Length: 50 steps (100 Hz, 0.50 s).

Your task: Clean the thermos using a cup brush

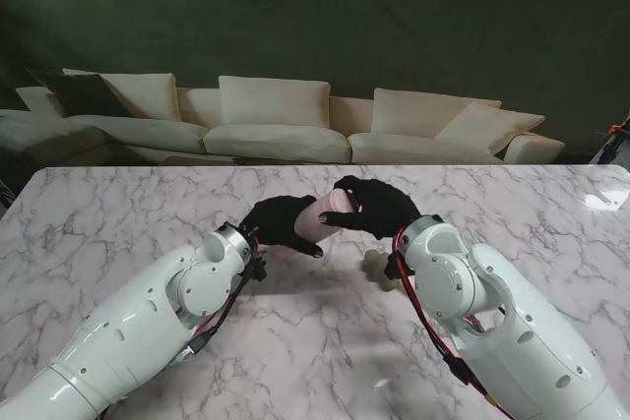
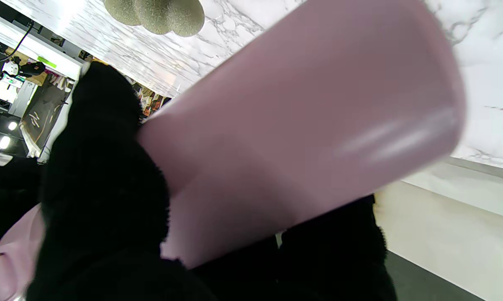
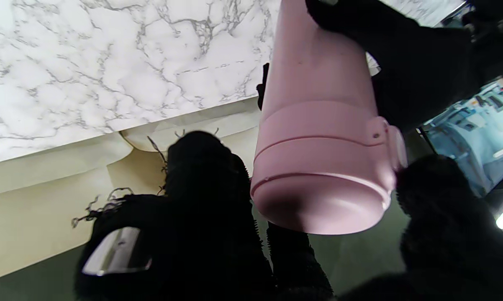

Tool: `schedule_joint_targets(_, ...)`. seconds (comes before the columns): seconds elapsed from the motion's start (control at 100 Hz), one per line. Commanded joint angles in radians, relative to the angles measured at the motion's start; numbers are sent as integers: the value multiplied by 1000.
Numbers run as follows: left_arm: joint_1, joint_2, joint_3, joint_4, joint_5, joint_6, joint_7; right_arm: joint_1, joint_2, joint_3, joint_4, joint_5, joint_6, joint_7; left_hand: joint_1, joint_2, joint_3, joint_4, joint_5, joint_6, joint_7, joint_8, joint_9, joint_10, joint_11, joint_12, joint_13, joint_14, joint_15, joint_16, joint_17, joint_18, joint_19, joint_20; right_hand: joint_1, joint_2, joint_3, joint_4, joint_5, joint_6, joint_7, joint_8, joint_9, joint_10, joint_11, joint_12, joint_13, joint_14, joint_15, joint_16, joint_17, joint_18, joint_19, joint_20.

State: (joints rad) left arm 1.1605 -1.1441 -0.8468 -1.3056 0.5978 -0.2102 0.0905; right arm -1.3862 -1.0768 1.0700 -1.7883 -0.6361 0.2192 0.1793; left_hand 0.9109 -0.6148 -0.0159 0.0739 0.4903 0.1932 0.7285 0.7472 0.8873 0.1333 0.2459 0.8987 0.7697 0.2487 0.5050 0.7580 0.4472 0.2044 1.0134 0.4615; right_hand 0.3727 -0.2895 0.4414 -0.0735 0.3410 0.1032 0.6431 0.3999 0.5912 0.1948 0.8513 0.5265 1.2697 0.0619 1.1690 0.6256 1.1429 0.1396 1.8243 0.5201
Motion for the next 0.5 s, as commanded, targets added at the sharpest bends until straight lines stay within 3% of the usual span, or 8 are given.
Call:
schedule_joint_targets(0.0, -10, -3, -4, -11, -7, 5, -15, -15, -11, -15, 1, 19, -25, -1, 352, 327, 331, -16, 75, -137, 71, 8, 44, -67, 55, 1, 52, -9, 103, 35, 75, -80, 177, 72, 107, 1, -31, 33, 110, -229, 70, 58, -28, -90, 44, 17, -9, 18, 17, 16, 48, -209, 157, -30)
schedule_joint_targets(0.07, -11, -2, -5, -12, -8, 7, -20, -18, -16, -18, 7, 58, -38, -14, 352, 328, 331, -17, 76, -137, 70, 6, 44, -67, 56, 1, 52, -10, 104, 36, 75, -79, 178, 73, 200, -8, -26, 42, 159, -266, 76, 64, -43, -88, 48, 22, -51, 11, 28, 24, 44, -186, 145, -46)
schedule_joint_targets(0.13, -11, -1, -6, -14, -9, 9, -24, -21, -17, -19, 11, 65, -52, -19, 352, 329, 331, -17, 79, -138, 71, 7, 45, -65, 57, 2, 53, -8, 106, 37, 77, -79, 180, 74, 203, -78, 168, -26, 167, -308, 160, -53, -70, -90, 46, 22, -92, -3, 27, 29, 38, -151, 128, -78)
schedule_joint_targets(0.2, -10, 0, -7, -16, -9, 11, -28, -24, -19, -19, 19, 70, -77, -29, 352, 331, 332, -17, 85, -143, 73, 7, 48, -65, 62, 5, 57, -6, 111, 40, 80, -79, 185, 76, 238, -129, 346, -90, 178, -344, 241, -104, -102, -90, 47, 21, -146, -12, 25, 39, 24, -113, 100, -102)
schedule_joint_targets(0.24, -10, 0, -8, -17, -9, 12, -31, -25, -19, -17, 23, 74, -94, -32, 352, 332, 332, -17, 90, -146, 72, 6, 48, -64, 64, 6, 57, -6, 113, 42, 80, -78, 188, 78, 274, -142, 389, -105, 190, -360, 266, -116, -124, -88, 42, 20, -184, -14, 14, 41, -19, -90, 83, -104)
schedule_joint_targets(0.29, -10, 1, -8, -17, -9, 15, -33, -27, -20, -14, 29, 84, -117, -37, 352, 334, 334, -17, 96, -149, 72, 5, 48, -61, 67, 8, 59, -4, 117, 45, 82, -77, 193, 80, 327, -151, 426, -122, 213, -370, 285, -125, -152, -84, 27, 11, -249, -12, -9, 45, -99, -45, 54, -91)
schedule_joint_targets(0.38, -9, 1, -9, -19, -13, 20, -40, -28, -18, -7, 41, 99, -175, -34, 352, 335, 337, -18, 104, -153, 70, 3, 49, -61, 70, 9, 59, -3, 121, 48, 82, -76, 197, 83, 395, -147, 474, -136, 264, -379, 273, -106, -211, -75, -29, -39, -404, -7, -96, 53, -332, 41, -82, 24)
schedule_joint_targets(0.49, -7, 2, -11, -25, -15, 27, -44, -26, -11, 2, 62, 89, -262, -22, 350, 335, 339, -19, 108, -153, 69, 3, 49, -59, 72, 10, 60, -1, 124, 51, 85, -75, 200, 85, 358, -192, 483, -149, 283, -386, 321, -110, -229, -89, -128, -128, -596, 9, -275, 4, -644, 106, -289, 137)
